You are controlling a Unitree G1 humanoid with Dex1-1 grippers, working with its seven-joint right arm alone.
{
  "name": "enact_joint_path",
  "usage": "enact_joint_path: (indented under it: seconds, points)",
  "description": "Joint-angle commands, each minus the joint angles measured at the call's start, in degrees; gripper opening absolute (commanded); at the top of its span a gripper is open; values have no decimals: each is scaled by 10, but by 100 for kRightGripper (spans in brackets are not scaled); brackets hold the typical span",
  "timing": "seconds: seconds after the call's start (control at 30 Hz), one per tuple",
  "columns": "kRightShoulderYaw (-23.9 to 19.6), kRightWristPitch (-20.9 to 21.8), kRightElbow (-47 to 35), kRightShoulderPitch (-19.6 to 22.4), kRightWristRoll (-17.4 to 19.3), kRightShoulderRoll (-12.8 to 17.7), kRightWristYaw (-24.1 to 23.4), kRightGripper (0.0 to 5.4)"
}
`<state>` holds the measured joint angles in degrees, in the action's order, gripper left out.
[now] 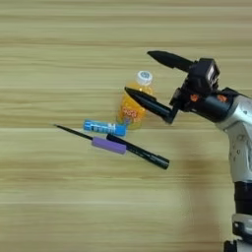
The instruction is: Move the objects on the table
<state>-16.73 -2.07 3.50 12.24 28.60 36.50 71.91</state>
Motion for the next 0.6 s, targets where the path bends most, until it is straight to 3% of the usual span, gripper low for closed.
enact_joint_path:
  seconds: [0.03,0.27,0.4,0.6]
  points:
    - [-7,5,-21,-15,5,40,20,536]
    - [-2,28,22,-53,-4,45,74,536]
    - [21,63,65,-64,-40,48,100,536]
    - [51,125,157,-43,-104,46,90,536]
